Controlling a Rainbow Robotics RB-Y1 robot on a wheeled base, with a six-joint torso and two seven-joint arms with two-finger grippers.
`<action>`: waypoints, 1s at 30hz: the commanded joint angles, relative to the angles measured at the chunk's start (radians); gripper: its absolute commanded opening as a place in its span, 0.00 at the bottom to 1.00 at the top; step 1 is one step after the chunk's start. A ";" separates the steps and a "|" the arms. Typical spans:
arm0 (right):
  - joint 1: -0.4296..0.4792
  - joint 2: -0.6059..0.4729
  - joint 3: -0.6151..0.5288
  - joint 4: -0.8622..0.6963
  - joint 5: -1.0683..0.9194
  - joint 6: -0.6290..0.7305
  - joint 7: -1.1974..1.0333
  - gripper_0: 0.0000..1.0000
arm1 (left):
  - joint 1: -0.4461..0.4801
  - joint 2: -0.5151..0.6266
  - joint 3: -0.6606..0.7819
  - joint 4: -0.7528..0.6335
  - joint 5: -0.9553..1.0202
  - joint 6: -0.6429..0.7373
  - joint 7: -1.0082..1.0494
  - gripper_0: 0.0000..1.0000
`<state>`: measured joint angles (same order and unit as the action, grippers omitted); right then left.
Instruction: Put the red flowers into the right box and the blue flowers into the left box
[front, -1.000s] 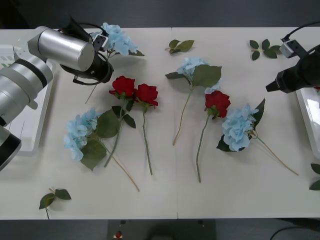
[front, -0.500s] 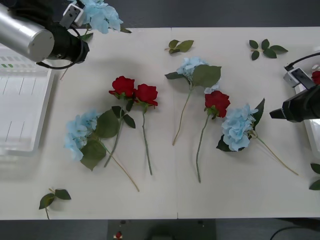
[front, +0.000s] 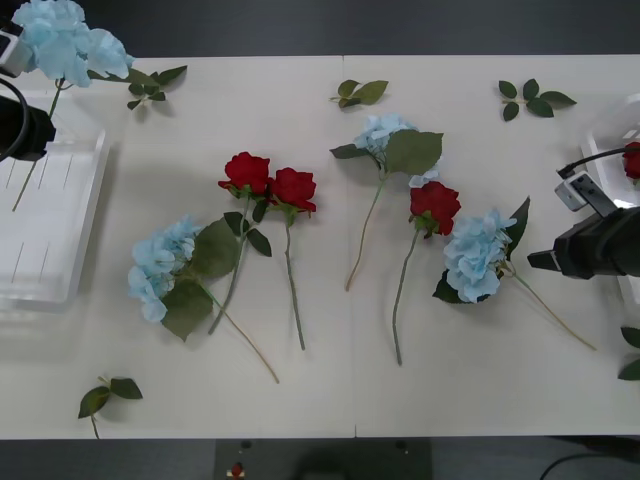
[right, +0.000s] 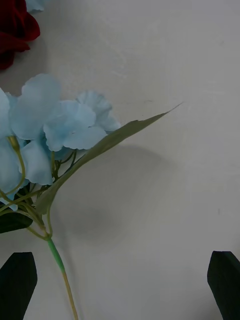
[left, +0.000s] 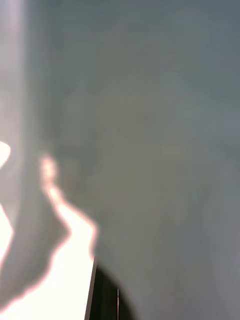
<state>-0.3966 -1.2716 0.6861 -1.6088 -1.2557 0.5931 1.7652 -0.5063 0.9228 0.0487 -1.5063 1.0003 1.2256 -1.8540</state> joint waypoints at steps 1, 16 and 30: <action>-0.019 -0.031 0.105 -0.007 0.022 -0.087 0.002 1.00 | -0.006 0.030 0.045 0.090 0.047 0.038 -0.122 0.00; -0.024 0.060 0.119 0.044 0.090 -0.098 0.013 1.00 | -0.009 0.041 0.049 0.376 0.049 0.068 -0.240 0.00; -0.077 0.118 0.185 0.099 0.145 -0.096 0.017 1.00 | -0.008 0.030 0.007 0.400 -0.144 0.008 -0.171 0.01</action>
<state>-0.4237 -1.1672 0.8482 -1.5269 -1.1206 0.4997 1.7652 -0.4962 0.9227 0.0941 -1.1070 0.8743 1.2770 -2.0457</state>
